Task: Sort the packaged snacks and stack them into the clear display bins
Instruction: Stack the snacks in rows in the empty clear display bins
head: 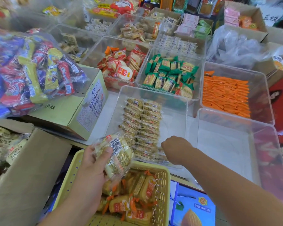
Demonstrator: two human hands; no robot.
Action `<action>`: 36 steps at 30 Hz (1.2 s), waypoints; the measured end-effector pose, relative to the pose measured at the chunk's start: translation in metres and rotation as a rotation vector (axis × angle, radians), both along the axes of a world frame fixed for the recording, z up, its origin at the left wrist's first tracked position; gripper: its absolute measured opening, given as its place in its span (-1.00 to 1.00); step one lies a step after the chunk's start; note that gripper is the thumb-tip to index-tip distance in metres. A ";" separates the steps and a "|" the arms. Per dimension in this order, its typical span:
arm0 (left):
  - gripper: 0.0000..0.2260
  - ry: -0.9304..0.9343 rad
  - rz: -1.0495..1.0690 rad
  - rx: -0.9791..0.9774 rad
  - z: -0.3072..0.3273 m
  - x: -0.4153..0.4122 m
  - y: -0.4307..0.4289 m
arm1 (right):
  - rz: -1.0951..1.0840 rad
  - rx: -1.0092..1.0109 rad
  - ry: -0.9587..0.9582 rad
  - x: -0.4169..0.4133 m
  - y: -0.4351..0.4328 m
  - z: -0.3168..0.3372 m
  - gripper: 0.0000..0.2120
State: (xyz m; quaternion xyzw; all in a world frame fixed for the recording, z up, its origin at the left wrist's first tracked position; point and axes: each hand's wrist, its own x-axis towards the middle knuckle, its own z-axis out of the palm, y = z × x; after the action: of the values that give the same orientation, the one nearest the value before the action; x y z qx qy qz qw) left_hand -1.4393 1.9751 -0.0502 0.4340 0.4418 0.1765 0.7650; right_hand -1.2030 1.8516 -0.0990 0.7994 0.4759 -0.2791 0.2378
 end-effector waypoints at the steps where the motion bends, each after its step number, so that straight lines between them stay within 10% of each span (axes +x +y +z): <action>1: -0.61 -0.001 0.005 0.001 0.000 -0.001 0.000 | -0.048 -0.025 0.049 0.001 0.001 -0.005 -0.84; 17: -0.53 -0.087 0.014 -0.075 0.015 -0.012 0.006 | -0.215 -0.069 0.174 -0.013 0.012 -0.015 -0.65; 24: -0.60 -0.077 0.080 -0.062 0.018 -0.008 0.004 | -0.496 0.885 0.389 -0.057 -0.002 0.062 -0.37; 28: -0.68 -0.089 0.052 -0.145 0.020 -0.004 0.000 | 0.017 1.062 0.512 -0.100 -0.012 0.076 -0.10; 32: -0.54 -0.091 -0.033 -0.243 0.025 -0.002 -0.004 | 0.115 1.204 0.295 -0.112 -0.010 0.062 -0.47; 36: -0.44 0.077 0.002 -0.129 0.025 -0.002 -0.005 | -0.262 1.346 0.595 -0.108 -0.020 0.058 -0.61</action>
State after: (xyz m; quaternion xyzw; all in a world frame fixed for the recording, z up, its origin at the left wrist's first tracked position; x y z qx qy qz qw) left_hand -1.4412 1.9701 -0.0254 0.3901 0.4819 0.1314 0.7735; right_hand -1.3107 1.8312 -0.0412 0.7132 0.4887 -0.1579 -0.4770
